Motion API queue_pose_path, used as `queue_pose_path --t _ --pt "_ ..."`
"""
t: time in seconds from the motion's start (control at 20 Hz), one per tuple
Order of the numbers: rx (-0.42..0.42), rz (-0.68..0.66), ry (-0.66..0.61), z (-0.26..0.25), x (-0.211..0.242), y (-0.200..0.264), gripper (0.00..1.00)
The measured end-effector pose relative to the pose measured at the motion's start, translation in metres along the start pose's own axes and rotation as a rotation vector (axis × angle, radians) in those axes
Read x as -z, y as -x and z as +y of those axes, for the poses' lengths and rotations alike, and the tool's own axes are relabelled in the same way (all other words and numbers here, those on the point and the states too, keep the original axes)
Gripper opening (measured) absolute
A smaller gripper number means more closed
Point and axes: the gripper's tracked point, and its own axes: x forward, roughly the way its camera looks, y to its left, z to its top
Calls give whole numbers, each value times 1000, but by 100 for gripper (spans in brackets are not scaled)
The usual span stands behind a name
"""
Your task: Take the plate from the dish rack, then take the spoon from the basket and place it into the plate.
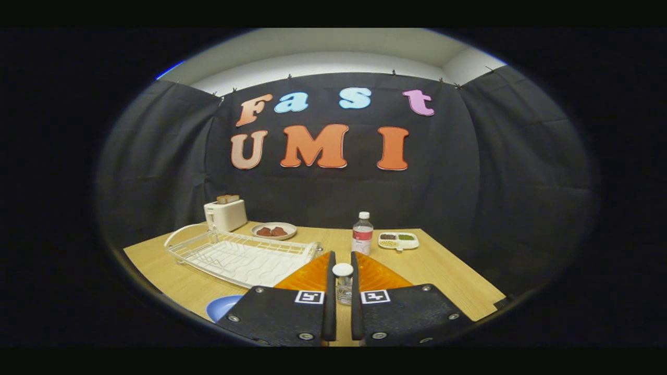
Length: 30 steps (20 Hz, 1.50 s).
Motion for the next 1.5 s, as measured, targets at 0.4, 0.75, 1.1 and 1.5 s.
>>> queue_pose_path --t 0.4,0.75,1.1,1.5 --pt "-157 43 44 48 15 32 11" --pt "-317 74 -10 90 47 42 11" --pt "-398 72 -6 120 63 33 12" --pt "-404 86 -61 111 89 29 15"
